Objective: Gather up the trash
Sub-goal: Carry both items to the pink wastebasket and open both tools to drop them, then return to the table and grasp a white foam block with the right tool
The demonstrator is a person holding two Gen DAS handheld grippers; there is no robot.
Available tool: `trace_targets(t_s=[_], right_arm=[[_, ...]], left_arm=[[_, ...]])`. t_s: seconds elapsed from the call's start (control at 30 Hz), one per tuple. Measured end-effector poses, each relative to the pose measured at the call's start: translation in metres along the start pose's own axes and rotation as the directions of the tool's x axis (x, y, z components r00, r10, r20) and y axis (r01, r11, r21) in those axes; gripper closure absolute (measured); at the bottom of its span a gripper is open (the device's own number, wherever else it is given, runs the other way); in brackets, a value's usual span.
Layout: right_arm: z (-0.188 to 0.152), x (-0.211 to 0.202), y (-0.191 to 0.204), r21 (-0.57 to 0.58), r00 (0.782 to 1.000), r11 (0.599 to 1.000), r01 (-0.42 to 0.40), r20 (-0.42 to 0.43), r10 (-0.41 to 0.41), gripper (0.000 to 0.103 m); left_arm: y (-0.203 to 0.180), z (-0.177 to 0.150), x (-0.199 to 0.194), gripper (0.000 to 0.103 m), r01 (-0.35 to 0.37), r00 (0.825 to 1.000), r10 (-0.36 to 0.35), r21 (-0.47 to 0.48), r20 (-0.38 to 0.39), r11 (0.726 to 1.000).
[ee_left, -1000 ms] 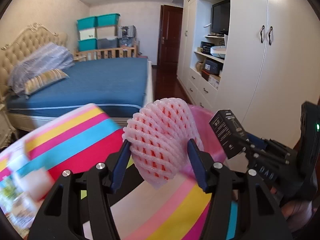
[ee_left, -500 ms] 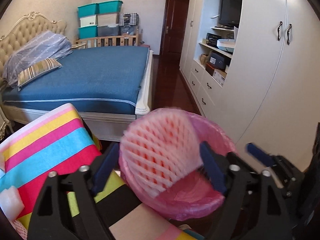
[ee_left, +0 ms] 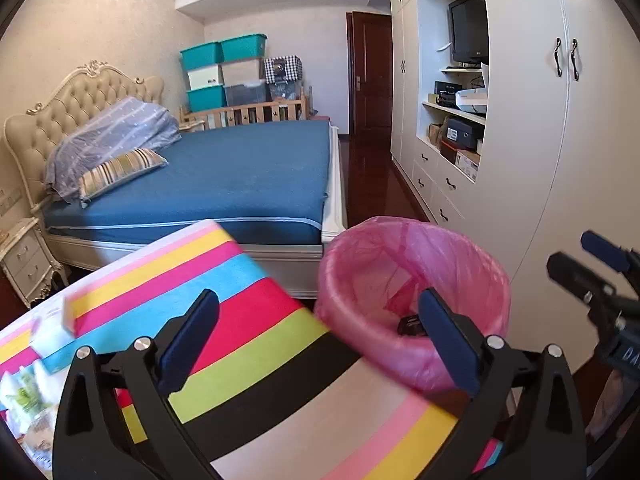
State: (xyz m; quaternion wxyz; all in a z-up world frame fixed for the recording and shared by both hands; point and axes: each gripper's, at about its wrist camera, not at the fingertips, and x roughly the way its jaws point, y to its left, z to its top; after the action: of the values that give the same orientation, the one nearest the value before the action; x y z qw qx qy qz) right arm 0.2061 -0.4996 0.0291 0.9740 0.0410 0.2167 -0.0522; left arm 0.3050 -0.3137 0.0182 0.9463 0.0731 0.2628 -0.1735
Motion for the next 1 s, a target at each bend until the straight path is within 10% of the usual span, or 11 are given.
trace_targets(t_s=[0.43, 0.6, 0.8, 1.0], right_arm=[[-0.047, -0.063, 0.065, 0.050, 0.990, 0.989, -0.138, -0.034, 0.140, 0.017], [-0.060, -0.076, 0.106, 0.072, 0.972, 0.973, -0.221, -0.063, 0.226, 0.017], [-0.080, -0.104, 0.196, 0.000, 0.921, 0.928, -0.372, -0.123, 0.369, 0.017], [-0.113, -0.133, 0.305, -0.157, 0.838, 0.831, -0.533, -0.234, 0.493, 0.017]], left_arm=[[0.054, -0.069, -0.123, 0.005, -0.069, 0.997, 0.067, 0.071, 0.026, 0.995], [0.093, -0.086, -0.181, 0.005, -0.232, 0.970, 0.226, 0.063, 0.094, 0.971], [0.177, -0.119, -0.242, 0.005, -0.319, 0.945, 0.323, -0.063, 0.059, 0.946], [0.261, -0.170, -0.291, 0.005, -0.461, 0.885, 0.466, -0.168, -0.011, 0.871]])
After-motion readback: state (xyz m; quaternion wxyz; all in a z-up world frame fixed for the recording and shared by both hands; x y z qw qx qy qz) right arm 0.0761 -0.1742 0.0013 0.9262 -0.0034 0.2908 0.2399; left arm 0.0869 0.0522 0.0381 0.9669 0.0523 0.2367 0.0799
